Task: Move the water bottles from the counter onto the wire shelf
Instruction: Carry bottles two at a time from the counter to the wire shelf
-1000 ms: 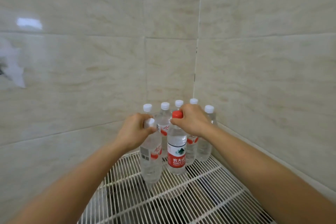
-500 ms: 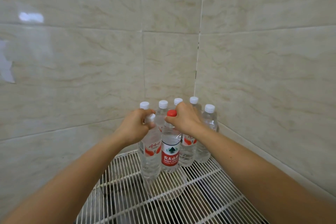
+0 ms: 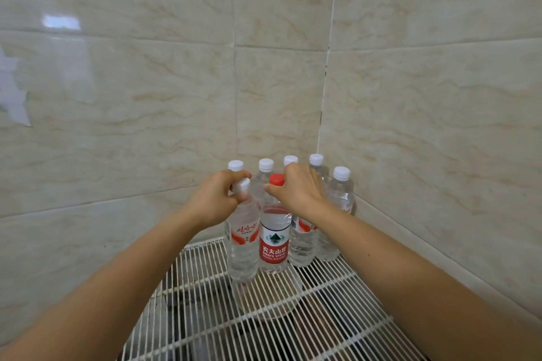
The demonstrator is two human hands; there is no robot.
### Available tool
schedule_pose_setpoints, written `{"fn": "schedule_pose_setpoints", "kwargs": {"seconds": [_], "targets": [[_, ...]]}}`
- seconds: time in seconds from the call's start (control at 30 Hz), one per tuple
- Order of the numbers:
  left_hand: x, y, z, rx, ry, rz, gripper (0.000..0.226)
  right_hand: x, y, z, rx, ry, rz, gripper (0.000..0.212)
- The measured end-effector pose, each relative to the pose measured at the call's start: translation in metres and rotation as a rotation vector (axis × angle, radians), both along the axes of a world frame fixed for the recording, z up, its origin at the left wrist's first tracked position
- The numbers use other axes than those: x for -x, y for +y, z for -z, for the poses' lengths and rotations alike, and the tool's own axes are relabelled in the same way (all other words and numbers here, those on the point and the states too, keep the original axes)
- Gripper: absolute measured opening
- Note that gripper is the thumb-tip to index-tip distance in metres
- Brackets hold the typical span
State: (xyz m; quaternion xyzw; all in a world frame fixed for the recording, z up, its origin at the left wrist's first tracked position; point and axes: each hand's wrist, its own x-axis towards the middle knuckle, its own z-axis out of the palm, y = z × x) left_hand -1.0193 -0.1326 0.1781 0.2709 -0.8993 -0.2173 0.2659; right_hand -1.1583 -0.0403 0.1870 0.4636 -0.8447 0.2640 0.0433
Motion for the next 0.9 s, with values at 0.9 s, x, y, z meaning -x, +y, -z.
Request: {"fn": "schedule_pose_setpoints", "kwargs": {"seconds": [0.9], "targets": [[-0.085, 0.072, 0.069, 0.08, 0.0, -0.423, 0.046, -0.061, 0.047, 0.036, 0.262, -0.067, -0.364, 0.032]]}}
